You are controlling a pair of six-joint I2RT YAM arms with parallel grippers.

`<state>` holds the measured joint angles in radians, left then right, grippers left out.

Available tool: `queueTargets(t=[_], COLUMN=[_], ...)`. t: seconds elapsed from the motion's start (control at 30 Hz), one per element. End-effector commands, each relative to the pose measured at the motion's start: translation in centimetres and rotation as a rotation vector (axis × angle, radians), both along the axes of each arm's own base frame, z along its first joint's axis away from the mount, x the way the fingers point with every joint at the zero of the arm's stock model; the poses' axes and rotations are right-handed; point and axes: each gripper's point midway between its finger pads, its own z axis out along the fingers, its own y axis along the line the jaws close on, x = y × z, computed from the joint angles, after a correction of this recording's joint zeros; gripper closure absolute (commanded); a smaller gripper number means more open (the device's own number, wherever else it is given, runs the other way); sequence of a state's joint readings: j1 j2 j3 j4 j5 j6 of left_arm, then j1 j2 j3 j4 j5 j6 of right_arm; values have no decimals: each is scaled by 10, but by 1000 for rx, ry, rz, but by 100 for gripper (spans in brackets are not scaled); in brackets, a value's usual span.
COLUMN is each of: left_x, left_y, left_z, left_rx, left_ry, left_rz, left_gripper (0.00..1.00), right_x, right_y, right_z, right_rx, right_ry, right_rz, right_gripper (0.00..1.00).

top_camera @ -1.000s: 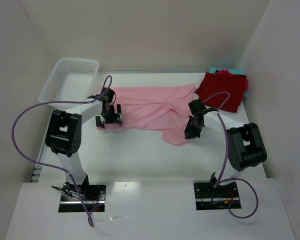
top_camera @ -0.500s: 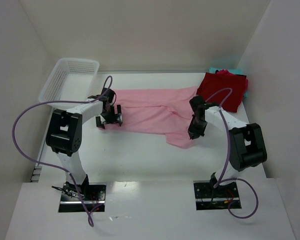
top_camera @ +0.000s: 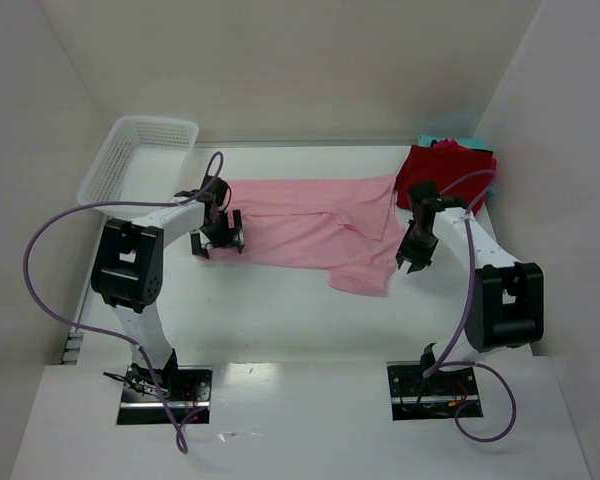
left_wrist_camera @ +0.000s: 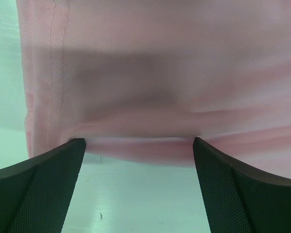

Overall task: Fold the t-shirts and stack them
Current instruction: Grap the side of the flattened tshirt closest away from the robot with both arms

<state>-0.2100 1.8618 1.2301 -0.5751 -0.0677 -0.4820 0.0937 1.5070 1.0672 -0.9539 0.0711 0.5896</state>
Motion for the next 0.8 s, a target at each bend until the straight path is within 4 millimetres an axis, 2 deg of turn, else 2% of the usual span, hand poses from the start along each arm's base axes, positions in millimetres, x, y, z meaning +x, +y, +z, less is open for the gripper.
queueTargets(t=[0.0,0.1,0.2,0.27,0.43,0.53,0.63,0.7,0.77], left_x=[-10,-15,-21,-18,-10,-12,-8,-14,-19], left_y=[-1,-1,-2,-1,16,22,24,26,29], left_z=[20,23,31,50,88,91,93,80,73], left_rx=[-34,-42,-53,-56,6,28,-34,-61,-67], left_ry=[-1,3,1,-57,-191,-211,-240,-213,-192], left_rz=[11,9,5,7,73,119,173,207,247], left_gripper=[1,3,3,2,1,1,1,1,1], right_x=[32,42,35,31,10,15,22,26,27], right_y=[6,21,29,33,57,67,69,65,67], right_z=[30,30,20,15,-12,-14,-12,-16,-18], right_rx=[19,98,130,136,173,210,221,194,205], right_ry=[-134,-166,-146,-132,-89,-114,-143,-148,-158], right_rz=[43,76,94,84,54,31,16,-1,2], right_gripper=[65,57,54,54,44,38,32,17,11])
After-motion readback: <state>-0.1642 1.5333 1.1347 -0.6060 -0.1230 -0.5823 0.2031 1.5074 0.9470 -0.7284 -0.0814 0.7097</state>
